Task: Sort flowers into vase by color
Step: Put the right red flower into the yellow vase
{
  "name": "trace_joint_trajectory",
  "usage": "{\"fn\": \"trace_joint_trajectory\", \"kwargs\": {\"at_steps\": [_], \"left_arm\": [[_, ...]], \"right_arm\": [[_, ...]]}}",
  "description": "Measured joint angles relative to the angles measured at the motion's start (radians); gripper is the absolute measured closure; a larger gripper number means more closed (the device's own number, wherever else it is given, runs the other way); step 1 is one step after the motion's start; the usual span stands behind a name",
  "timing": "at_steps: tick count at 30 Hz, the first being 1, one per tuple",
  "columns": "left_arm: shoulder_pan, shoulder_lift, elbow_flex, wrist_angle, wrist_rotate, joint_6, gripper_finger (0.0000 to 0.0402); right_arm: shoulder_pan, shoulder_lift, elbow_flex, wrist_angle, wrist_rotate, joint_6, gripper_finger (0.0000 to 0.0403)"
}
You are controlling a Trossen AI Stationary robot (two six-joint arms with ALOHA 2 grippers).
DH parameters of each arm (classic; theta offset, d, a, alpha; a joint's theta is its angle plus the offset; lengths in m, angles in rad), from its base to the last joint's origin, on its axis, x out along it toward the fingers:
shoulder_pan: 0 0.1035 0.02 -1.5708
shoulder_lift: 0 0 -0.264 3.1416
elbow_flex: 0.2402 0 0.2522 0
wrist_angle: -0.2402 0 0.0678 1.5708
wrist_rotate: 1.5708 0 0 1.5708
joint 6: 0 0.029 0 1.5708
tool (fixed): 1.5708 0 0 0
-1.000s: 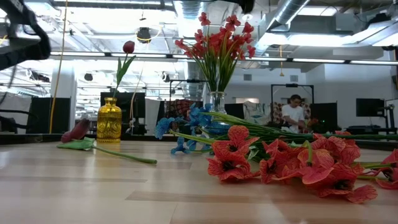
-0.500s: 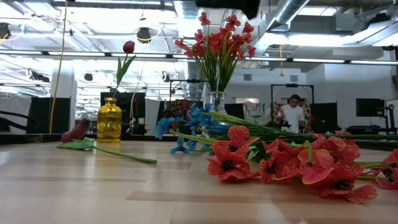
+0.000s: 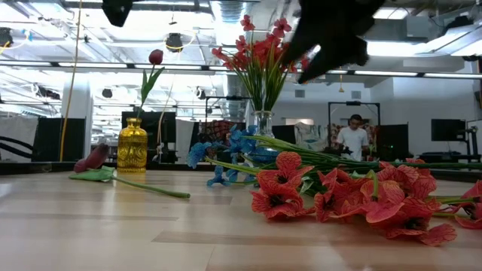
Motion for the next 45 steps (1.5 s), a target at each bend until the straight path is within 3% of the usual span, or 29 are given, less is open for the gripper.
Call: {"fn": "trace_joint_trajectory", "kwargs": {"at_steps": [8,20,31,45], "left_arm": [[0.05,0.039,0.0,0.014,0.029,0.045,0.027],[0.153,0.047,0.0,-0.055,0.037,0.026,0.027],[0.201,0.08,0.0,-0.049,0.13,0.016,0.027],[0.2,0.08,0.0,-0.052,0.131,0.015,0.027]], "right_arm": [[0.01,0.0,-0.062,-0.016,-0.001,0.13,0.0127],[0.005,0.0,-0.1,0.027,0.005,0.138,0.0127],[-0.085,0.0,-0.122,-0.322,0.052,0.426,0.0127],[-0.192,0.0,-0.282,-0.203,0.02,0.453,0.0127]]}}
